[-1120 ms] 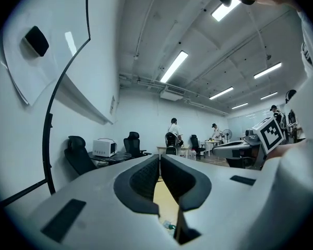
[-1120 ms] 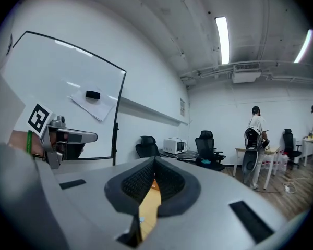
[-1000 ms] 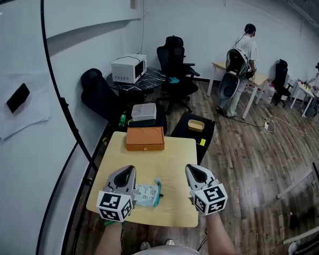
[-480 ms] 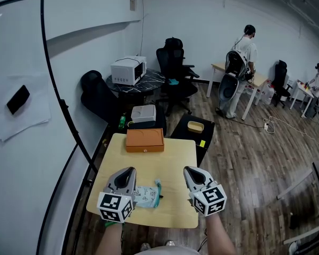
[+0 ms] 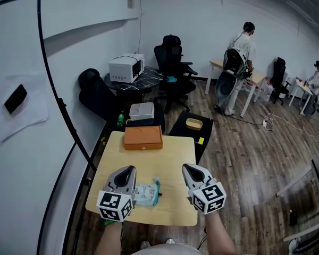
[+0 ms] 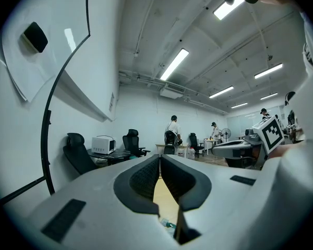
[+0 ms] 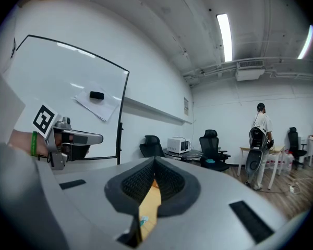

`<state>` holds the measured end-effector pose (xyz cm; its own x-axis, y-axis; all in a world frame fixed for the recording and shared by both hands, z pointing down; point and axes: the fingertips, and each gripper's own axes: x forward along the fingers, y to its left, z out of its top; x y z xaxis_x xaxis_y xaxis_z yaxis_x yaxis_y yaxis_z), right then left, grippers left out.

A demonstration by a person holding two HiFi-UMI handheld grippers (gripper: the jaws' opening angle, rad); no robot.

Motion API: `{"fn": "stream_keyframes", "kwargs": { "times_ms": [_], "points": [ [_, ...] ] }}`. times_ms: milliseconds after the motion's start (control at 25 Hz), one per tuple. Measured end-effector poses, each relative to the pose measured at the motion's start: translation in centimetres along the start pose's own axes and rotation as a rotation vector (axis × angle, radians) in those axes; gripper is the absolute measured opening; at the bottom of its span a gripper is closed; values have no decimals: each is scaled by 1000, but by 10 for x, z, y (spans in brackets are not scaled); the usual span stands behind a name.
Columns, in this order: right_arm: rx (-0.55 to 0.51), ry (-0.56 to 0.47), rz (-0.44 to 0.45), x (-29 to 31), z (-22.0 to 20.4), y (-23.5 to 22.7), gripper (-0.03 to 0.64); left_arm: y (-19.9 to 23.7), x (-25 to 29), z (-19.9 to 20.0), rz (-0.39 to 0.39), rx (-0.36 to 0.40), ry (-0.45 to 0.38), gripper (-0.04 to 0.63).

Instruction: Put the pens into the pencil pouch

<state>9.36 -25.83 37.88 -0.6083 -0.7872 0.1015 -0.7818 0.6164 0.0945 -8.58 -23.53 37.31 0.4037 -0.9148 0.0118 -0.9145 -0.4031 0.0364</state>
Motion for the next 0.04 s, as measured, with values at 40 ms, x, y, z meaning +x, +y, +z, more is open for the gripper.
{"fn": "stream_keyframes", "kwargs": {
  "times_ms": [40],
  "points": [
    [0,-1,2,0,0,0,0,0,0,0,-1,0,1,20]
  ]
}}
